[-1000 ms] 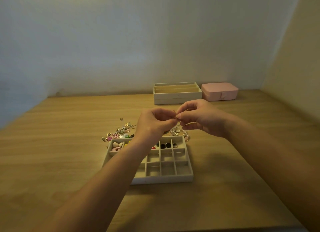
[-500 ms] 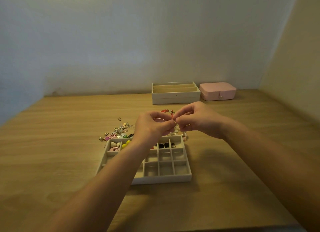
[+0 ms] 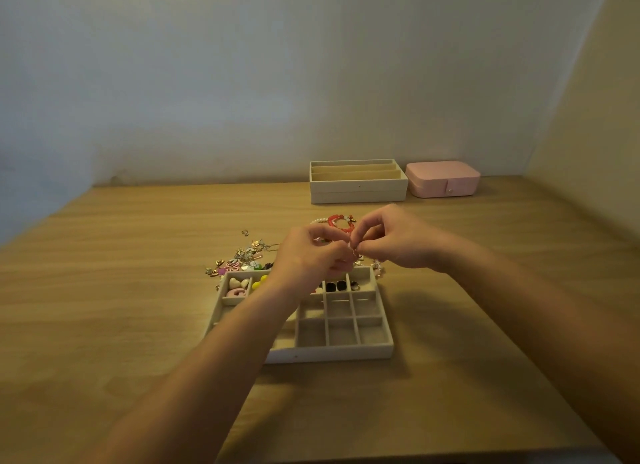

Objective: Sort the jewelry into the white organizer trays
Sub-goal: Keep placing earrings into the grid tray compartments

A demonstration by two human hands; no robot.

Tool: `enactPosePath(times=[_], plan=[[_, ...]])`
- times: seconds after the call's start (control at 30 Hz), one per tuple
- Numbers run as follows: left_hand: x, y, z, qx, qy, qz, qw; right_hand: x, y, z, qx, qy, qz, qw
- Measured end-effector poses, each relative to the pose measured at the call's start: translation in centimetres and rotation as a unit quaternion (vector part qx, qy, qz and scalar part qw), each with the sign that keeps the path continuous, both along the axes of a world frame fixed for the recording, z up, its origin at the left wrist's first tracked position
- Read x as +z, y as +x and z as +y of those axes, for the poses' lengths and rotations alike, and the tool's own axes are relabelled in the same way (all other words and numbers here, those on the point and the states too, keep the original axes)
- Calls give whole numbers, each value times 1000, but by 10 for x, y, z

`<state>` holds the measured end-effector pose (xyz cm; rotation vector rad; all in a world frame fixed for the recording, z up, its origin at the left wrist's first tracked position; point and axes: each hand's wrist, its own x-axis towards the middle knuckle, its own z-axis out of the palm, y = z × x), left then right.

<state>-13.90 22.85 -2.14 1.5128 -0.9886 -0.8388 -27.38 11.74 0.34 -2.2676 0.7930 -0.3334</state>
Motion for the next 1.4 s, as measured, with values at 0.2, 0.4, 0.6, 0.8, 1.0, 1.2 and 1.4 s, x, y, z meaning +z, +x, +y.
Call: enactPosePath(times=[0.2,0.4,0.6,0.8,1.0,1.2,1.4], plan=[[-9,5,-2,42,8,-116,992,-16,-2,2,40,-125,96,987],[-13,11,-3,62,18,-161,985,-24,-1,6,66,-185,147,969],[-13,13,-4,73,28,-163,984,-24,2,9,57,-181,158,969],[-12,14,-4,73,28,-163,984,-22,8,15,39,-211,185,959],[-12,13,-6,68,29,-173,982,-20,16,22,22,-310,220,925],[-9,12,-5,58,17,-144,988,-19,13,23,25,-331,235,913],[-6,11,-5,55,17,-139,989,-24,13,22,24,-348,232,908]])
